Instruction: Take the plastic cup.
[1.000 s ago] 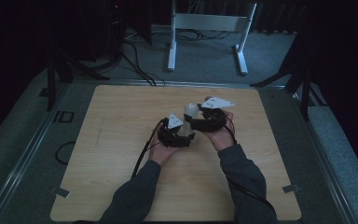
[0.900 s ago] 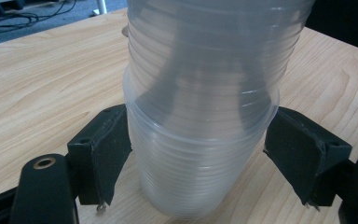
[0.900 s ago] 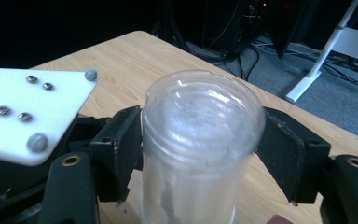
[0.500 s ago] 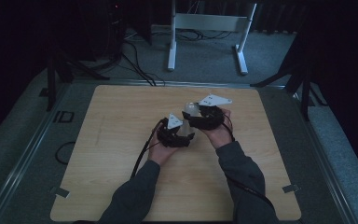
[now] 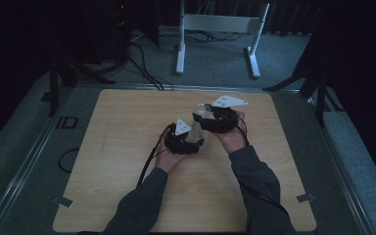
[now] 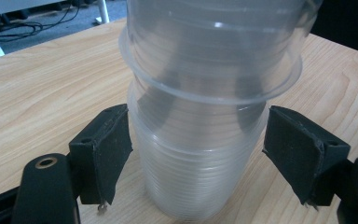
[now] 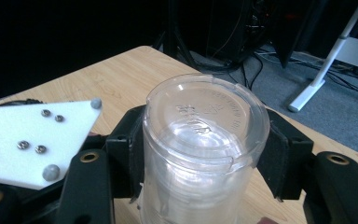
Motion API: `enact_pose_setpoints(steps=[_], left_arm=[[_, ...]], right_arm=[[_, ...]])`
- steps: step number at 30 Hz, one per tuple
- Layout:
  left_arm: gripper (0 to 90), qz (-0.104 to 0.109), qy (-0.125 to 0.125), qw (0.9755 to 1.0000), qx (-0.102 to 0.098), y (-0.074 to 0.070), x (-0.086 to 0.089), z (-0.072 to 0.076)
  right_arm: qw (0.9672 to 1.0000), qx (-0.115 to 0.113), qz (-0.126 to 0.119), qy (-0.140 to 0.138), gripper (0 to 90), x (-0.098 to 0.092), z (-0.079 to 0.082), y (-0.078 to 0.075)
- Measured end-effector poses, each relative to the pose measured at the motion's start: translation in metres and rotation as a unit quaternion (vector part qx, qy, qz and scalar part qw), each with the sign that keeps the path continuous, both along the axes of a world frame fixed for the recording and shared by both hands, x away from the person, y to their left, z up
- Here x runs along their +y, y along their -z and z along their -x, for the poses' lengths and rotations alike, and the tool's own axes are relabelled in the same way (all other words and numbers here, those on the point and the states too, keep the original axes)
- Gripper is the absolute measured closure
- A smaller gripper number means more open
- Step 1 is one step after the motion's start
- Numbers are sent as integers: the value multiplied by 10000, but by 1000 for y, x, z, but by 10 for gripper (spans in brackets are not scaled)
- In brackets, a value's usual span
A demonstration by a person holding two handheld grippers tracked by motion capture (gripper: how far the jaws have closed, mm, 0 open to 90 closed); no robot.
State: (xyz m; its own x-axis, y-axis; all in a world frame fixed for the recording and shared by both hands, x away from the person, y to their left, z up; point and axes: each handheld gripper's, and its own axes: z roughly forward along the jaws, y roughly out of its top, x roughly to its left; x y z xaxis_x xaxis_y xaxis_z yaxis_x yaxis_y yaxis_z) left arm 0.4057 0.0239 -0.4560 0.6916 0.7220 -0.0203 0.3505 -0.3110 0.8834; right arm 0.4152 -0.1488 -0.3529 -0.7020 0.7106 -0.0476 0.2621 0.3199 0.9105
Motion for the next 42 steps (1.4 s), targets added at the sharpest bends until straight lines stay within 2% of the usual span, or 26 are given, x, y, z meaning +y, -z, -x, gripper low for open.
enact_pose_setpoints(steps=[21, 22, 28, 42], left_arm=[[229, 26, -45, 10000, -80, -3, 1, 2], [230, 32, -25, 10000, -46, -3, 2, 2], [231, 53, -27, 10000, -23, -3, 4, 2], [237, 54, -83, 9999, -92, -7, 11, 5]], right_arm=[[9998, -137, -149, 4, 408, -2, 3, -25], [9996, -126, -238, 10, 408, -3, 3, -30], [9993, -150, -333, -10, 408, -4, 3, -38], [9982, -227, -553, -44, 408, -13, 6, -60]])
